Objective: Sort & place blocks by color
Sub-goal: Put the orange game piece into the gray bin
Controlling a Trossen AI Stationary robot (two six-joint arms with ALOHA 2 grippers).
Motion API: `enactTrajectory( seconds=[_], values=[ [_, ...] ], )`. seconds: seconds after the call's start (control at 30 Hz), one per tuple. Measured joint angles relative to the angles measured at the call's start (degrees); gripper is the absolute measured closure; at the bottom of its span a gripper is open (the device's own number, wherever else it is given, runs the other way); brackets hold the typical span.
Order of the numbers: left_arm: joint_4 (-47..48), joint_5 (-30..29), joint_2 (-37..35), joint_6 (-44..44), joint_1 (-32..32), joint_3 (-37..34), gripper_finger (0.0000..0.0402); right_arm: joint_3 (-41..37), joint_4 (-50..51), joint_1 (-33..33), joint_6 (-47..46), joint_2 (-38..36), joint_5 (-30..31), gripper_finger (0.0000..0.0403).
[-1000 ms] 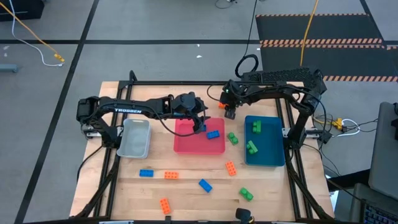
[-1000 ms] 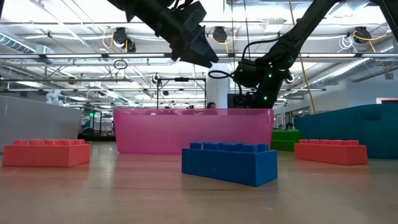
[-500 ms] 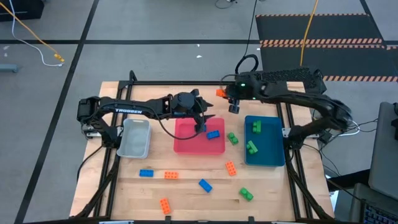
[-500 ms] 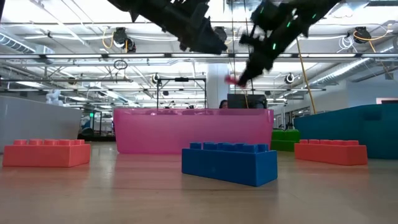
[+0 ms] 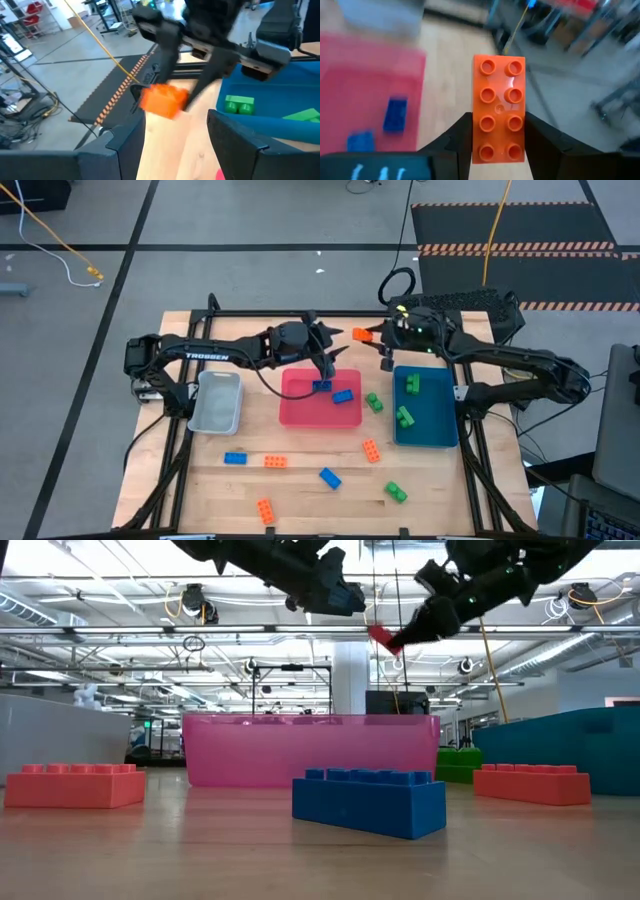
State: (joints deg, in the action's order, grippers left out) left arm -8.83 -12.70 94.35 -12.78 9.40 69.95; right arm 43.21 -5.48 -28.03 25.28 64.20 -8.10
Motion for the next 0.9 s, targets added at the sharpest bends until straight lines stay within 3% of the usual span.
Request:
enactTrajectory(
  seconds=[0.17, 0.43, 0.53, 0.67, 0.9],
  values=[
    [1.39, -0.01, 0.04, 2.88, -0.67, 0.0, 0.0146, -2.06, -8.09, 0.37, -4.38, 0.18, -6.95, 0.0274],
    [1.3, -1.25, 0.05, 6.54, -0.86, 0.0, 0.0055, -2.39, -10.62, 4.32, -4.4, 0.13, -7.23, 0.0274],
    [0.79, 0.89, 0.07, 7.06, -1.06, 0.0, 0.0034, -2.39, -11.73, 5.36, -3.32, 0.09, -7.25, 0.0274],
    [-1.95, 2.8, 0.07, 7.07, -2.25, -0.02, 0.0029, -2.39, -11.97, 5.79, -3.28, 0.12, -7.24, 0.0274],
    [-5.18, 6.16, 0.07, 7.28, -3.14, -0.02, 0.0055, -2.39, -13.2, 5.9, -3.13, 2.38, -9.09, 0.0274]
  ],
)
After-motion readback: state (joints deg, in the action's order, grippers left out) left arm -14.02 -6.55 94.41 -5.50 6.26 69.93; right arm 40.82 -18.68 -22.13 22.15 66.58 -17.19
